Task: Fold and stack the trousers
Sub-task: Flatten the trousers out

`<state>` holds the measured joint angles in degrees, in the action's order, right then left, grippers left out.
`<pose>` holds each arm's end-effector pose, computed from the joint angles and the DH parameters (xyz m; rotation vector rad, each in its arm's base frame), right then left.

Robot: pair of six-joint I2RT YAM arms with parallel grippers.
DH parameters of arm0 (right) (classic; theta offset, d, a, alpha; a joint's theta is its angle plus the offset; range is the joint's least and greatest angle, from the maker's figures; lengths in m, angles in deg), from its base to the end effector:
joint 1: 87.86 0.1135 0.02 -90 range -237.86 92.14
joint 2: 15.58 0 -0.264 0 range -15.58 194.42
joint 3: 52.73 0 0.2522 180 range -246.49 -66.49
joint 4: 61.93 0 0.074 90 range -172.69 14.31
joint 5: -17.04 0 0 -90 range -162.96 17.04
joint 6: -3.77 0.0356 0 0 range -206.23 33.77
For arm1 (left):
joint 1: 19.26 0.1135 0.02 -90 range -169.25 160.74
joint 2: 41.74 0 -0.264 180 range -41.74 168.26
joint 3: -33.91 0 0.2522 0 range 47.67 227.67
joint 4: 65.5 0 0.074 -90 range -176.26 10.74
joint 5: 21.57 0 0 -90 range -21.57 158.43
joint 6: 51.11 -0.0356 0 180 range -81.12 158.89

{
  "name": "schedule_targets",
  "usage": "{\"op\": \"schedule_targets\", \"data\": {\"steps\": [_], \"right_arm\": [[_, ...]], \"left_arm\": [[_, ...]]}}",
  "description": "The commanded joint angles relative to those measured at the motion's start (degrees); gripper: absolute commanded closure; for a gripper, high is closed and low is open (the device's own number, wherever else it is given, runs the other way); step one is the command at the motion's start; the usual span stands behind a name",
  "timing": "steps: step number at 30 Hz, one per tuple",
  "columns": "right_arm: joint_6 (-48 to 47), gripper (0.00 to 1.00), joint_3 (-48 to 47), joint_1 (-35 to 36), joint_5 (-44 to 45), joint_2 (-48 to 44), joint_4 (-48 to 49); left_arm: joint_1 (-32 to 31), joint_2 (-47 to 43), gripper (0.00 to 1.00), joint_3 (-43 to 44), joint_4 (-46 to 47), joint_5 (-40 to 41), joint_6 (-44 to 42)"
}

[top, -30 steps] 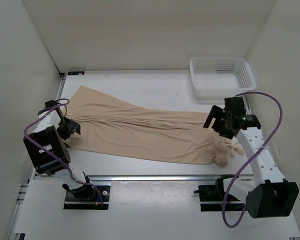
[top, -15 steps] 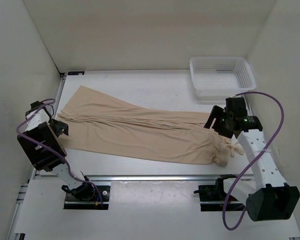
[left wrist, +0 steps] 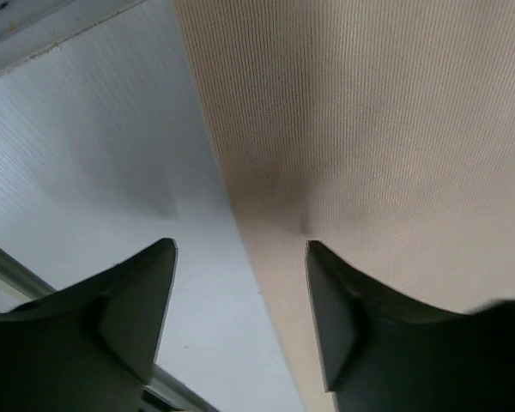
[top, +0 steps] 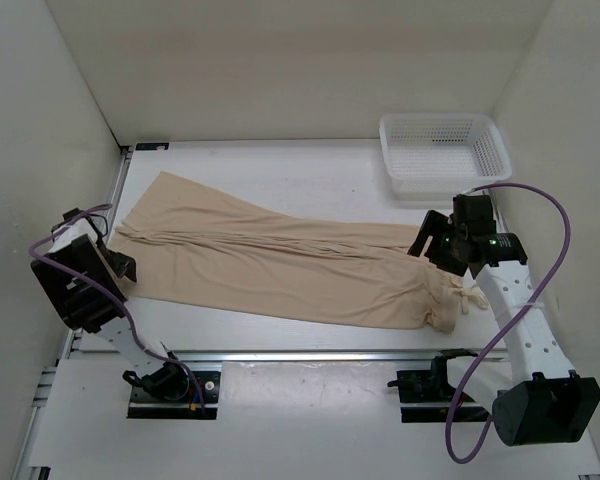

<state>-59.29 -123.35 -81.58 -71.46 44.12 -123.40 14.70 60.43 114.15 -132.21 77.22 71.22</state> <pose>0.2029 0.0214 0.3046 0.4535 2.4235 0.2218 0.2559 0.1789 0.1682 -1.7033 2.6032 0.2396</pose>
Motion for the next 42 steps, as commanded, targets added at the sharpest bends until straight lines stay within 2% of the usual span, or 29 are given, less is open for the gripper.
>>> {"op": "schedule_targets", "data": {"steps": [1, 2, 3, 4, 6, 9, 11, 15, 20, 24, 25, 26, 27, 33, 34, 37, 41, 42], "right_arm": [[-0.66, 0.19, -2.38, 0.22, -0.71, -0.99, 0.33], [-0.66, 0.19, -2.38, 0.22, -0.71, -0.99, 0.33], [-0.66, 0.19, -2.38, 0.22, -0.71, -0.99, 0.33], [-0.66, 0.19, -2.38, 0.22, -0.71, -1.6, 0.33], [-0.13, 0.19, -2.38, 0.22, -0.71, -2.22, -0.19], [-0.13, 0.19, -1.07, 0.22, -0.71, -2.75, -0.2], [-0.13, 0.19, -0.45, 0.22, -0.71, -2.75, -0.2], [-0.13, 0.19, -0.44, 0.22, -0.71, -2.75, -0.2], [-0.13, 0.19, -1.58, 0.22, -0.71, -0.91, -0.2], [-0.66, 0.19, -2.73, 0.22, -1.23, 0.33, 0.33], [-0.66, 0.19, -2.73, 0.22, -1.23, 0.33, 0.33], [-0.66, 0.19, -3.34, 0.22, -1.23, 0.85, 0.33], [-0.66, 0.19, -3.34, 0.22, -1.23, 0.85, 0.33], [-0.66, 0.19, -3.34, 0.22, -1.23, 0.85, 0.33], [-0.66, 0.19, -3.34, 0.22, -1.23, 0.85, 0.33], [-0.66, 0.19, -3.34, 0.22, -1.23, 0.85, 0.33], [-0.66, 0.19, -3.34, 0.22, -1.23, 0.85, 0.33], [-0.66, 0.19, -3.34, 0.22, -1.23, 0.85, 0.33]], "left_arm": [[0.5, -1.18, 0.3, 1.55, -0.05, -0.71, 0.0], [1.11, -1.18, 0.35, 1.55, 0.47, -1.32, 0.01], [1.11, -1.18, 0.46, 1.55, 0.48, -1.33, 0.01], [1.11, -1.18, 0.51, 1.55, 0.48, -1.85, 0.01], [1.11, -1.71, 0.52, 1.55, 0.48, -2.38, 0.01], [1.64, -1.71, 0.36, 1.55, 0.48, -2.38, 0.01], [1.64, -1.71, 0.31, 1.55, 0.48, -2.38, 0.01], [2.69, -3.02, 0.26, 1.55, 0.48, -0.9, 0.53], [2.7, -2.87, 0.26, 2.16, 0.48, 1.31, 1.15], [2.7, -0.31, 0.33, 4.27, -0.05, 1.31, 1.15], [2.7, 0.48, 0.38, 4.97, -0.05, 1.31, 1.15], [2.7, 1.27, 0.49, 4.98, -0.05, 1.31, 1.15], [2.7, 1.28, 0.54, 5.5, -0.05, 1.31, 1.15], [2.7, 6.01, 0.56, 6.03, 0.57, -3.34, -1.22], [2.7, 6.55, 0.6, 6.03, 0.57, -3.35, -1.22], [2.7, 6.55, 0.6, 6.65, 0.57, -3.35, -1.22], [2.7, 7.78, 0.75, 6.65, 0.57, -3.35, -1.22], [2.7, 8.3, 0.84, 6.65, 0.57, -3.87, -1.75]]}}
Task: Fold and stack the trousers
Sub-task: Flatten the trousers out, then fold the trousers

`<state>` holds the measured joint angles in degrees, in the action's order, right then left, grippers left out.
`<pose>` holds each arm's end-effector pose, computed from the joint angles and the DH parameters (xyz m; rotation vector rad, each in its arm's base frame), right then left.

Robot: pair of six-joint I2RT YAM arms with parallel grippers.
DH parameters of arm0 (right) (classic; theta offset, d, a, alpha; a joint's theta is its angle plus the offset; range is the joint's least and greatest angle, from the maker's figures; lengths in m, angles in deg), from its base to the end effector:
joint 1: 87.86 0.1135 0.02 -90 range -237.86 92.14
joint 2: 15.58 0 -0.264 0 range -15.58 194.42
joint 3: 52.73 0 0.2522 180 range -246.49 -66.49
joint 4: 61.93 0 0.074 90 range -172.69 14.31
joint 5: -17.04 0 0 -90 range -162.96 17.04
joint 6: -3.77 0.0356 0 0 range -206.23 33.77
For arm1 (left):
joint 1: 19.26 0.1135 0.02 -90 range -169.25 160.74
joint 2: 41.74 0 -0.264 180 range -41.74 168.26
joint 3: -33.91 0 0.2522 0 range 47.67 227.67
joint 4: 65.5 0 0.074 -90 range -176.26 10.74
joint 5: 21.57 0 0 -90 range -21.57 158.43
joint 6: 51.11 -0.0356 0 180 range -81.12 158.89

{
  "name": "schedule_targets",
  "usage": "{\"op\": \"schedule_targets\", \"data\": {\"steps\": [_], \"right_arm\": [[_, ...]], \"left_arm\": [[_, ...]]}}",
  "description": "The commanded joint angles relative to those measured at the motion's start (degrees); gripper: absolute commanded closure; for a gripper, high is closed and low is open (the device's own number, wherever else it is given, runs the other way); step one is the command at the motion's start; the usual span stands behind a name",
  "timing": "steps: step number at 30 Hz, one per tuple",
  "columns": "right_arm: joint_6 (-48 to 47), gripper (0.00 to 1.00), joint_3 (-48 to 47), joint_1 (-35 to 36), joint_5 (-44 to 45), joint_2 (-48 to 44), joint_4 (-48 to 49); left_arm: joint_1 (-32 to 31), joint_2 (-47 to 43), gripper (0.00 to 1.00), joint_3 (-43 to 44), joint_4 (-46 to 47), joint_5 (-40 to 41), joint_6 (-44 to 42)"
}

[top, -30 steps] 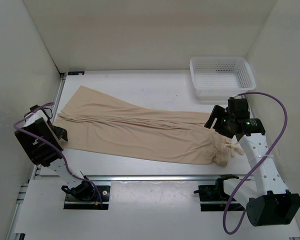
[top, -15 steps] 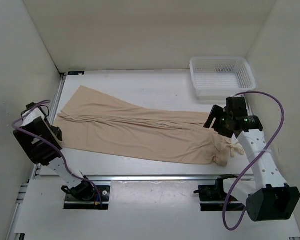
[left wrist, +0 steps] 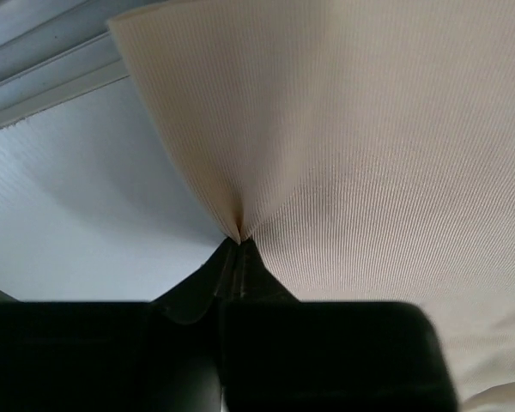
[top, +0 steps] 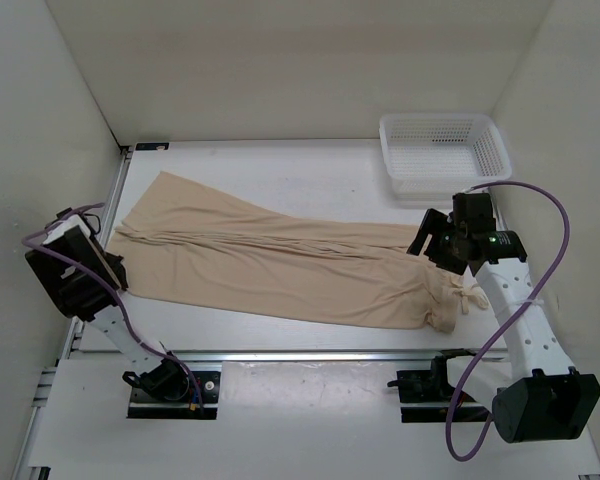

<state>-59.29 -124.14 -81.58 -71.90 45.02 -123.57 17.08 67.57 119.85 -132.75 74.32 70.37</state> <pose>0.2062 0.0220 0.3058 0.4512 2.4302 0.2295 0.2698 0.2030 0.1532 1.7412 -2.5918 -0.1598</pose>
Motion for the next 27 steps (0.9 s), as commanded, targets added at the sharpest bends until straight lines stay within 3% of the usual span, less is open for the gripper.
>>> {"op": "schedule_targets", "data": {"steps": [1, 4, 11, 20, 27], "right_arm": [[-0.66, 0.19, -3.08, 0.22, -0.8, -0.04, 0.5], [-0.66, 0.19, -3.08, 0.22, -0.8, -0.04, 0.5], [4.24, 0.21, -1.77, -0.48, 0.52, -2.41, -2.82], [13.92, 0.24, 12.9, -10.77, -5.37, -9.53, -15.3], [19.81, 0.24, 20.11, -11.91, -4.75, -12.17, -9.36]], "left_arm": [[0.31, 2.47, 0.89, 1.46, 1.11, -1.49, -0.9], [0.31, 3.01, 0.89, 2.08, 0.58, -2.11, -0.9], [0.31, -7.0, 0.89, -0.55, 0.58, 1.05, 0.24], [0.31, -13.51, 0.89, -1.69, 0.58, -0.79, 1.3], [-1.88, -13.52, 0.89, -1.08, 0.58, -3.43, 1.3]]}}
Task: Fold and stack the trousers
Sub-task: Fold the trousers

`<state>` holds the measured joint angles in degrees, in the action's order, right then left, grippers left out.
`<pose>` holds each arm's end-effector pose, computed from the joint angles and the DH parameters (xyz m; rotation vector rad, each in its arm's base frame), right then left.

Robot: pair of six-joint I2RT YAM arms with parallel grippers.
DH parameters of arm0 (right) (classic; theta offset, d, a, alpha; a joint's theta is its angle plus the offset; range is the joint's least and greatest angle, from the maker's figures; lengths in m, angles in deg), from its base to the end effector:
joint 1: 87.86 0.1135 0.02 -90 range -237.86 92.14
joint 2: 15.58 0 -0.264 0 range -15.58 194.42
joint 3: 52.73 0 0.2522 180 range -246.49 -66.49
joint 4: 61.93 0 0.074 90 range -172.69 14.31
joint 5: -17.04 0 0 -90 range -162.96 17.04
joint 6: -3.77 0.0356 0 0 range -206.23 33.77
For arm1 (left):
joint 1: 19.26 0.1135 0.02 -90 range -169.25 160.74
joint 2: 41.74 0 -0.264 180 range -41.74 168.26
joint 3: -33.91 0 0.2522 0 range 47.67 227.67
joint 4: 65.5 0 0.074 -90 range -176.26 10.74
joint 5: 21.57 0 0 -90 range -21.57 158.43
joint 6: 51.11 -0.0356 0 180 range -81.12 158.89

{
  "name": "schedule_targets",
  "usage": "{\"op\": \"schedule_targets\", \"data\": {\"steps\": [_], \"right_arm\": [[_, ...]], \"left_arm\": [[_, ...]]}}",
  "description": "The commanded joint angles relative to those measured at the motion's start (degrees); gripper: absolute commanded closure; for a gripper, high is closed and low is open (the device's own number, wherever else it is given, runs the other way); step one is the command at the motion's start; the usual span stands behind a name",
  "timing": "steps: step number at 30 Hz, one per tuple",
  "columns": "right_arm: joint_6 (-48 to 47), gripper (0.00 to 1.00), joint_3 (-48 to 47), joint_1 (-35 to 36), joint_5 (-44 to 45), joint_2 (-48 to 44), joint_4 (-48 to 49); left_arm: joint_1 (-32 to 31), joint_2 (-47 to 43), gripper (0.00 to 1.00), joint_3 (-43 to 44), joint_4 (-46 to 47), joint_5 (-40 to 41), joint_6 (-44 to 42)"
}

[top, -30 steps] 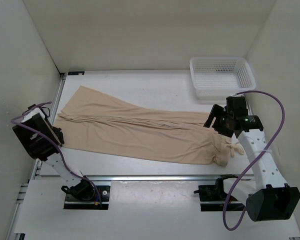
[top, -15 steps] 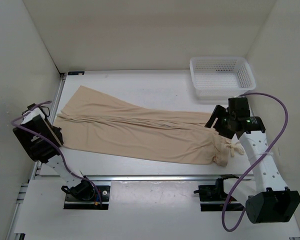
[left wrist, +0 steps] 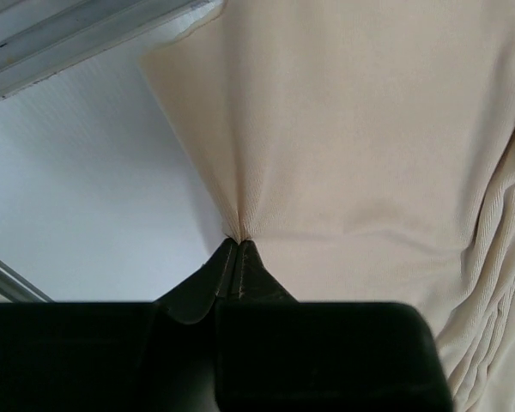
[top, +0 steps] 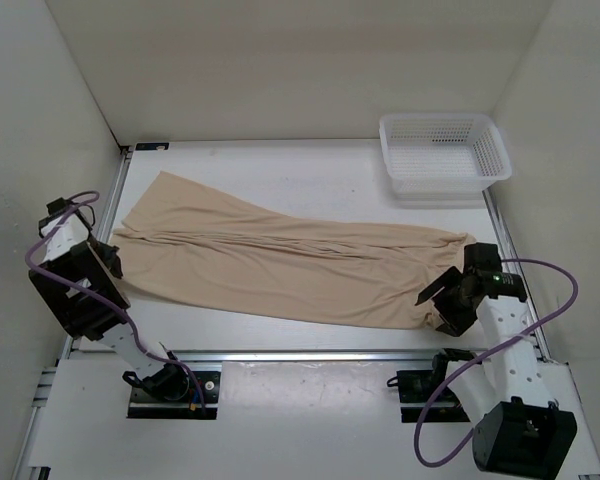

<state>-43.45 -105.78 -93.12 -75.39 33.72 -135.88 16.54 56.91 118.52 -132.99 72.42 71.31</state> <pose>0.1362 -0.0110 0.2271 1.1384 2.5801 0.2149 0.2585 0.1895 0.2050 -1.6853 2.4745 0.1108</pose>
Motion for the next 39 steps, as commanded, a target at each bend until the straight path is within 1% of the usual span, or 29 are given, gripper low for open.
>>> {"op": "schedule_targets", "data": {"steps": [1, 3, 11, 16, 18, 21, 22, 26, 28, 32, 33, 36, 39], "right_arm": [[5.71, 0.24, 1.76, -0.89, -1.25, -0.87, 4.01], [7.48, 0.25, 3.25, -0.9, -0.56, -0.87, 6.47], [13.02, 0.28, 5.19, -1.42, 2.69, 5.1, 11.92], [13.03, 0.3, 5.19, -1.42, 6.91, 9.93, 13.25], [13.63, 0.3, 5.19, -1.42, 8.14, 9.94, 13.25], [15.49, 0.3, 7.99, -1.42, 10.34, 9.94, 12.72], [16.27, 0.3, 8.69, -1.42, 12.44, 9.33, 12.72], [17.07, 0.3, 9.23, -1.42, 12.98, 8.62, 12.72], [17.6, 0.34, 9.23, -2.04, 12.98, 8.62, 13.33], [16.2, 0.36, 9.23, -2.04, 15.35, 9.15, 14.04], [16.19, 0.38, 9.23, -2.04, 15.36, 9.15, 14.04], [16.19, 0.4, 9.23, -2.04, 15.36, 9.15, 14.57], [15.57, 0.4, 9.23, -2.04, 14.83, 6.88, 14.57]], "left_arm": [[-1.86, -2.85, 0.89, 0.25, 0.83, -1.53, 0.88], [-1.86, -1.63, 0.89, 0.25, 1.35, -1.01, 0.89], [-1.86, -1.09, 0.89, 0.78, 1.88, -1.53, 1.41], [-1.86, -1.09, 0.89, 0.25, 2.41, -1.53, 1.41], [-1.86, -1.09, 0.89, 0.25, 2.41, -1.53, 1.41], [-1.86, -1.09, 0.89, 0.25, 2.41, -1.53, 2.03], [-1.86, -1.79, 0.89, 0.25, 2.41, -1.53, 2.64], [-1.86, -3.99, 0.89, 0.87, 2.41, -3.63, 2.64], [-1.86, -4.52, 0.89, 0.87, 2.41, -4.25, 2.64], [-1.86, -6.01, 0.89, 0.35, 2.41, -3.73, 2.64], [-1.86, -6.01, 0.89, -0.18, 2.41, -3.73, 2.64], [-1.86, -5.49, 0.89, -0.8, 2.41, -3.73, 2.64], [-1.86, -5.49, 0.89, -0.8, 2.41, -3.73, 2.64]]}}
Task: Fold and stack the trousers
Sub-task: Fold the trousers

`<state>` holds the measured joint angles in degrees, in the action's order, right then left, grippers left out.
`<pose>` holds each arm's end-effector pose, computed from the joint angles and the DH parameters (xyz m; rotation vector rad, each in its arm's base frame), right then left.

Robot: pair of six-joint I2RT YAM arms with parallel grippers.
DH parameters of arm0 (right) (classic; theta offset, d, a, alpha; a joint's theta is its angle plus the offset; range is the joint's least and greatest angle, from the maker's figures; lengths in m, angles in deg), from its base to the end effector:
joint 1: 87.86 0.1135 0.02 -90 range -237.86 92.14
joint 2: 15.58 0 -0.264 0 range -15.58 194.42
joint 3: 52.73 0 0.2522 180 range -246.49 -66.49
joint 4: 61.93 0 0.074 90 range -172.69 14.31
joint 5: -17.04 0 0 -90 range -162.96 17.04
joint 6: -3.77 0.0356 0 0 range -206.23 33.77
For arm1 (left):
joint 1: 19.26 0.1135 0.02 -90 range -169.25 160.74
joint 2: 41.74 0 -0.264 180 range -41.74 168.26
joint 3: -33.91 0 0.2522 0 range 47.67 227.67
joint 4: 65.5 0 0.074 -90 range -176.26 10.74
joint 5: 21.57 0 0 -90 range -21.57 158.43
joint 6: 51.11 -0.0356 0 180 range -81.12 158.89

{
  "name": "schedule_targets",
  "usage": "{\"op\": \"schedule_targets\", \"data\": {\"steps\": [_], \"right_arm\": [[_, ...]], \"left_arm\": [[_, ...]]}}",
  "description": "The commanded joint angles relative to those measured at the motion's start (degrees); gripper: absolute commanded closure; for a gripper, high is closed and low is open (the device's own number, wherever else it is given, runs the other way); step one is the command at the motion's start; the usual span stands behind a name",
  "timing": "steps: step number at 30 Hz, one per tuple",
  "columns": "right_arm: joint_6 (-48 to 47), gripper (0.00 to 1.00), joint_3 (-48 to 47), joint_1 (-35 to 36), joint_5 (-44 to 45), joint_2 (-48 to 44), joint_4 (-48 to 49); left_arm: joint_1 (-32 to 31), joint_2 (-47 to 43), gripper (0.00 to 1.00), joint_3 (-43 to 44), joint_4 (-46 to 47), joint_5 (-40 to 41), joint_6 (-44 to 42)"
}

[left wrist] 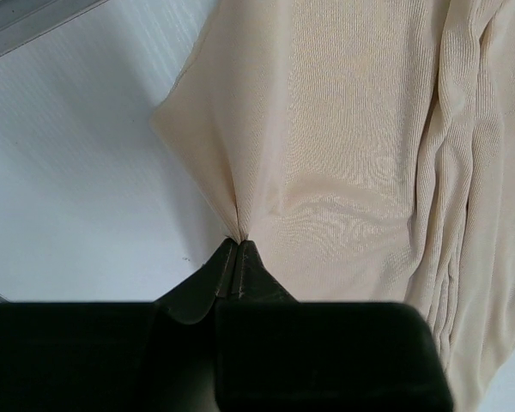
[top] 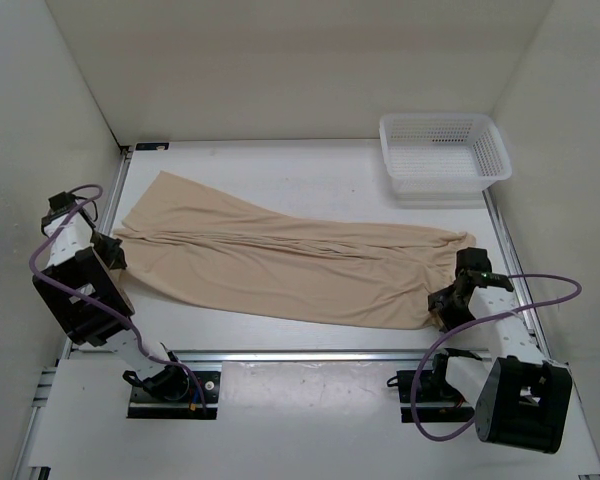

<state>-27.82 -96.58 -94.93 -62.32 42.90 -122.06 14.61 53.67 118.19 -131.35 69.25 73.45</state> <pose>0.1527 -0.0256 0.1697 1.5555 2.3542 -0.0733 0.2630 0.1771 0.2209 -1.6406 2.4085 0.0189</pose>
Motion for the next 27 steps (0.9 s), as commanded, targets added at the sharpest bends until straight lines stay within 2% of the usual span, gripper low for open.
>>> {"op": "schedule_targets", "data": {"steps": [1, 10, 15, 26, 27], "right_arm": [[-0.05, 0.4, 0.03, -0.22, 1.76, -2.84, 0.75], [1.09, 0.4, 0.55, -0.22, -0.7, -1.88, 0.23], [0.03, 0.4, 1.08, -0.22, 0.62, -3.46, 0.84], [0.03, 0.4, 0.03, -0.22, 1.67, 0.31, 0.84], [-0.49, 0.43, -0.58, -0.22, 1.67, 0.32, 0.84]], "left_arm": [[0.06, -2.25, 0.89, -0.47, 0.77, -0.56, 0.5], [0.06, -2.78, 0.89, -1.0, 0.77, 0.49, -0.03], [0.06, -2.78, 0.89, -1.0, 0.77, 0.5, -0.03], [0.06, -3.31, 0.89, -1.53, 0.77, 1.03, -0.55], [0.06, -3.31, 0.89, -1.53, 0.77, 1.03, -0.03]]}}
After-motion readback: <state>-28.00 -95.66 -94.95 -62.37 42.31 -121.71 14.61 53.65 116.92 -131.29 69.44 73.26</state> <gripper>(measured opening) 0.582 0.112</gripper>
